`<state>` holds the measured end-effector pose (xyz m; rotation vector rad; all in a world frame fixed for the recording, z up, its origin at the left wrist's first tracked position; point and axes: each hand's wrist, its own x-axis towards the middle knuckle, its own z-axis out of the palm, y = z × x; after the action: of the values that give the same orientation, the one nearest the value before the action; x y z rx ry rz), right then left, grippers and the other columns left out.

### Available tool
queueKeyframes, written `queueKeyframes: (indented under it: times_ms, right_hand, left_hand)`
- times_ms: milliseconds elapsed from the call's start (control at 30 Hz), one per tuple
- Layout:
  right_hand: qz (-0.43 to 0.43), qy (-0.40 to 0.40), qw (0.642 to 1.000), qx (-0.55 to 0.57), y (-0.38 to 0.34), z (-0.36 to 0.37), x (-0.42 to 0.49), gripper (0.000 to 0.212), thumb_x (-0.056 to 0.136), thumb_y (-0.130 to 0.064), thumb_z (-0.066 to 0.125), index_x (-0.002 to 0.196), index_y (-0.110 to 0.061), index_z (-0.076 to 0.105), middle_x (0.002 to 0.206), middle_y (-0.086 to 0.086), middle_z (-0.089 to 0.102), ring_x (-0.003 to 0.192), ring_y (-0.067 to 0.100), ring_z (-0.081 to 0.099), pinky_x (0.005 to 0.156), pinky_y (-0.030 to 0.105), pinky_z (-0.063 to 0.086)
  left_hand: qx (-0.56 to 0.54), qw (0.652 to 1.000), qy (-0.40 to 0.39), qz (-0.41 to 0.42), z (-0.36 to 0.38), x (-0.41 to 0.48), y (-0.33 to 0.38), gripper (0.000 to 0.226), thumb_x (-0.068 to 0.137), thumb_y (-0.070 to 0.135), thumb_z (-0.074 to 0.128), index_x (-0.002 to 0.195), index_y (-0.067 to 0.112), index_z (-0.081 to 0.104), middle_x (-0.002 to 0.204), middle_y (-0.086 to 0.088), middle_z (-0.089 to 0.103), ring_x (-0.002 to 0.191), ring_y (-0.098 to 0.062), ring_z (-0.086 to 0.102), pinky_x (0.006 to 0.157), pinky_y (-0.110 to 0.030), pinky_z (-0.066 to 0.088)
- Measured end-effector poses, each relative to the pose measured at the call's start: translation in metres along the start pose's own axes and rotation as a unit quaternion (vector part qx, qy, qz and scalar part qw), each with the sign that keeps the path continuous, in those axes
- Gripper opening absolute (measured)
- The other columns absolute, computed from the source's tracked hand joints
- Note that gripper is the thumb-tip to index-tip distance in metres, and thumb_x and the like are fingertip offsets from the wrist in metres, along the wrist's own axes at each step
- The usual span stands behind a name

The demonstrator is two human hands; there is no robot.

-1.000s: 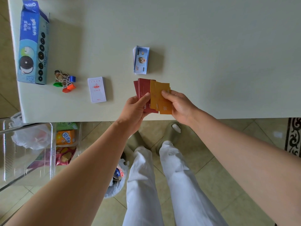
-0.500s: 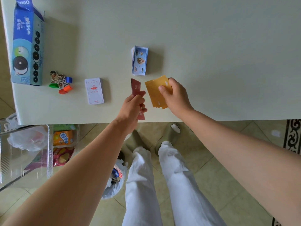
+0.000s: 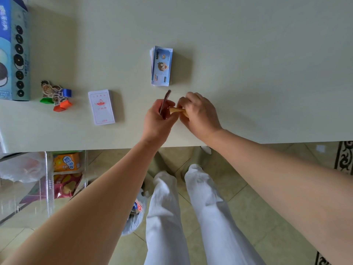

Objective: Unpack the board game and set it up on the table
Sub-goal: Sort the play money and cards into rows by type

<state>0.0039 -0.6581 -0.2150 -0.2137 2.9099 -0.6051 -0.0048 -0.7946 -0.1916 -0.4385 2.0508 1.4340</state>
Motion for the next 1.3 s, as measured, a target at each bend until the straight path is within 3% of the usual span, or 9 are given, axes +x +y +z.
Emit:
queueKeyframes:
  times_ms: [133, 333, 467, 633, 867, 967, 1067, 1167, 1300]
  right_hand:
    - [-0.004, -0.043, 0.999, -0.002, 0.005, -0.002, -0.008, 0.02, 0.072, -0.013, 0.075, 0.087, -0.008, 0.061, 0.082, 0.009, 0.058, 0.069, 0.027, 0.06, 0.055, 0.032, 0.05]
    - [0.095, -0.077, 0.993, 0.002, 0.03, -0.013, -0.025, 0.023, 0.078, -0.025, 0.068, 0.094, -0.013, 0.058, 0.093, 0.004, 0.055, 0.062, 0.023, 0.058, 0.052, 0.026, 0.044]
    - [0.063, -0.089, 0.994, 0.017, 0.023, -0.01, -0.025, 0.021, 0.082, -0.017, 0.066, 0.099, -0.008, 0.057, 0.095, 0.008, 0.052, 0.058, 0.023, 0.055, 0.052, 0.03, 0.049]
    - [0.042, -0.027, 0.999, -0.001, 0.016, -0.005, -0.018, 0.013, 0.082, -0.01, 0.066, 0.092, -0.008, 0.059, 0.089, 0.008, 0.054, 0.049, 0.022, 0.052, 0.043, 0.024, 0.042]
    - [0.091, -0.064, 0.992, 0.055, 0.017, 0.0, -0.016, 0.01, 0.087, -0.007, 0.058, 0.097, -0.006, 0.057, 0.094, 0.01, 0.055, 0.062, 0.029, 0.055, 0.053, 0.032, 0.044]
    - [0.232, -0.087, 0.934, 0.259, 0.009, -0.007, -0.008, 0.008, 0.088, -0.009, 0.057, 0.096, -0.01, 0.058, 0.083, 0.004, 0.058, 0.068, 0.02, 0.053, 0.061, 0.027, 0.037]
    - [0.327, -0.165, 0.81, 0.458, -0.01, -0.015, -0.005, 0.012, 0.089, -0.007, 0.052, 0.085, -0.019, 0.053, 0.064, -0.002, 0.047, 0.055, 0.013, 0.043, 0.054, 0.025, 0.035]
    - [0.336, -0.232, 0.741, 0.532, -0.027, -0.019, -0.007, 0.012, 0.093, -0.007, 0.047, 0.091, -0.017, 0.052, 0.069, 0.004, 0.043, 0.055, 0.012, 0.037, 0.05, 0.022, 0.033]
    - [0.329, -0.267, 0.793, 0.438, -0.042, -0.021, -0.005, 0.009, 0.094, -0.029, 0.053, 0.1, -0.022, 0.055, 0.087, -0.001, 0.06, 0.071, 0.01, 0.053, 0.062, 0.023, 0.04]
  left_hand:
    - [0.011, 1.0, 0.008, 0.024, 0.007, -0.001, 0.002, 0.039, 0.087, 0.01, 0.062, 0.083, 0.047, 0.052, 0.085, -0.004, 0.066, 0.075, -0.013, 0.056, 0.073, -0.029, 0.048]
    - [0.007, 0.999, 0.004, 0.031, 0.002, 0.0, -0.003, 0.036, 0.087, 0.011, 0.062, 0.084, 0.046, 0.055, 0.09, -0.013, 0.066, 0.073, -0.023, 0.054, 0.069, -0.033, 0.047]
    - [-0.007, 0.999, -0.015, 0.034, 0.007, -0.003, -0.004, 0.034, 0.083, 0.017, 0.061, 0.086, 0.05, 0.056, 0.093, -0.012, 0.066, 0.071, -0.017, 0.053, 0.068, -0.035, 0.047]
    - [-0.023, 0.999, 0.014, 0.034, 0.007, -0.001, -0.007, 0.023, 0.087, 0.005, 0.06, 0.092, 0.027, 0.063, 0.079, 0.001, 0.064, 0.066, -0.009, 0.052, 0.063, -0.023, 0.043]
    - [-0.044, 0.999, 0.026, 0.0, 0.001, -0.003, -0.01, 0.033, 0.09, 0.009, 0.06, 0.098, 0.041, 0.059, 0.081, -0.003, 0.06, 0.066, -0.014, 0.052, 0.062, -0.035, 0.046]
    - [-0.117, 0.986, 0.087, -0.083, -0.003, -0.002, -0.007, 0.018, 0.09, 0.013, 0.061, 0.107, 0.019, 0.063, 0.072, 0.004, 0.053, 0.052, -0.004, 0.047, 0.053, -0.02, 0.045]
    - [-0.19, 0.97, 0.063, -0.138, -0.005, -0.006, 0.0, 0.005, 0.089, 0.014, 0.065, 0.086, 0.019, 0.065, 0.064, 0.002, 0.052, 0.054, -0.009, 0.046, 0.058, -0.023, 0.044]
    - [-0.188, 0.969, 0.054, -0.152, -0.012, -0.009, 0.002, 0.02, 0.087, 0.007, 0.061, 0.07, 0.016, 0.056, 0.059, 0.0, 0.048, 0.053, -0.012, 0.043, 0.057, -0.026, 0.042]
    - [-0.121, 0.98, 0.054, -0.152, -0.031, -0.013, -0.002, 0.024, 0.088, 0.008, 0.057, 0.067, 0.016, 0.051, 0.062, -0.002, 0.046, 0.053, -0.012, 0.042, 0.046, -0.018, 0.041]
